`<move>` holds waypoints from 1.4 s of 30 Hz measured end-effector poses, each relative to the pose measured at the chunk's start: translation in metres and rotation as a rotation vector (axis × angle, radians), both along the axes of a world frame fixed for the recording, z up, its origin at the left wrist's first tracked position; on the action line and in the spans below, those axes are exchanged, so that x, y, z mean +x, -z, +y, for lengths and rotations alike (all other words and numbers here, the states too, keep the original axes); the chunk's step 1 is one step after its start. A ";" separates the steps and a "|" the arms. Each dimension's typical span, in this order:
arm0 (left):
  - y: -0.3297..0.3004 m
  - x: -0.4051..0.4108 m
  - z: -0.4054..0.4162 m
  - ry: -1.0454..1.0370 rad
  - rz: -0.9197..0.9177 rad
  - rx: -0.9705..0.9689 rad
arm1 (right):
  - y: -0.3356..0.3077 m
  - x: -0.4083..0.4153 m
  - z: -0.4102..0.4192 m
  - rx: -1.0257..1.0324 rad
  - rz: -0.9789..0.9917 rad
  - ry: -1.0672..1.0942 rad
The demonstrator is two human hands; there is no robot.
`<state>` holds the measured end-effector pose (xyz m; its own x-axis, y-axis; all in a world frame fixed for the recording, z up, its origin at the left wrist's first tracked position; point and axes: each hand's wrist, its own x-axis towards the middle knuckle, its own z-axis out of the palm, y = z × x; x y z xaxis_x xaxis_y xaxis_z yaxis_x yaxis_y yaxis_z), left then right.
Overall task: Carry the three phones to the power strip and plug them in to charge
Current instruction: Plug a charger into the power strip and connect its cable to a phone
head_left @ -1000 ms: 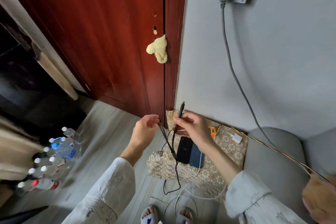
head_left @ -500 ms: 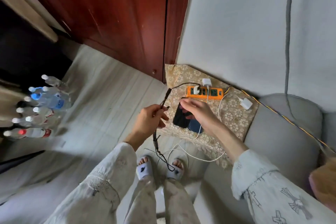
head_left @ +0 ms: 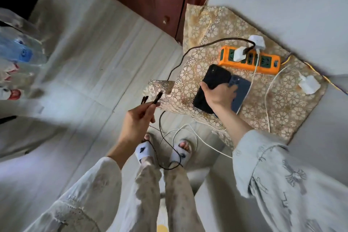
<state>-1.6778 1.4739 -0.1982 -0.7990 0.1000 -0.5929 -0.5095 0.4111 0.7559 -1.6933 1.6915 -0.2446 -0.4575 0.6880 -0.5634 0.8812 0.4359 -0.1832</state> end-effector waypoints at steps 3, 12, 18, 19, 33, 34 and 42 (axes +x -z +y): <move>0.006 -0.003 -0.004 -0.021 -0.029 0.014 | 0.002 -0.008 -0.012 0.081 -0.045 0.060; 0.015 -0.013 -0.001 -0.009 -0.039 -0.024 | 0.008 -0.030 -0.027 0.027 -0.071 0.209; 0.003 -0.015 0.000 0.013 0.001 0.009 | -0.003 -0.025 -0.020 -0.165 -0.004 0.374; 0.000 -0.014 0.001 0.026 -0.009 0.021 | -0.009 -0.023 -0.018 -0.297 0.058 0.508; -0.037 -0.003 0.034 0.196 0.186 0.003 | -0.068 0.007 -0.013 -1.081 0.213 1.071; -0.038 -0.002 0.035 0.208 0.196 -0.013 | -0.070 0.008 -0.013 -1.084 0.218 1.070; -0.038 0.001 0.039 0.258 0.297 -0.136 | -0.077 0.012 -0.018 -1.010 0.259 1.025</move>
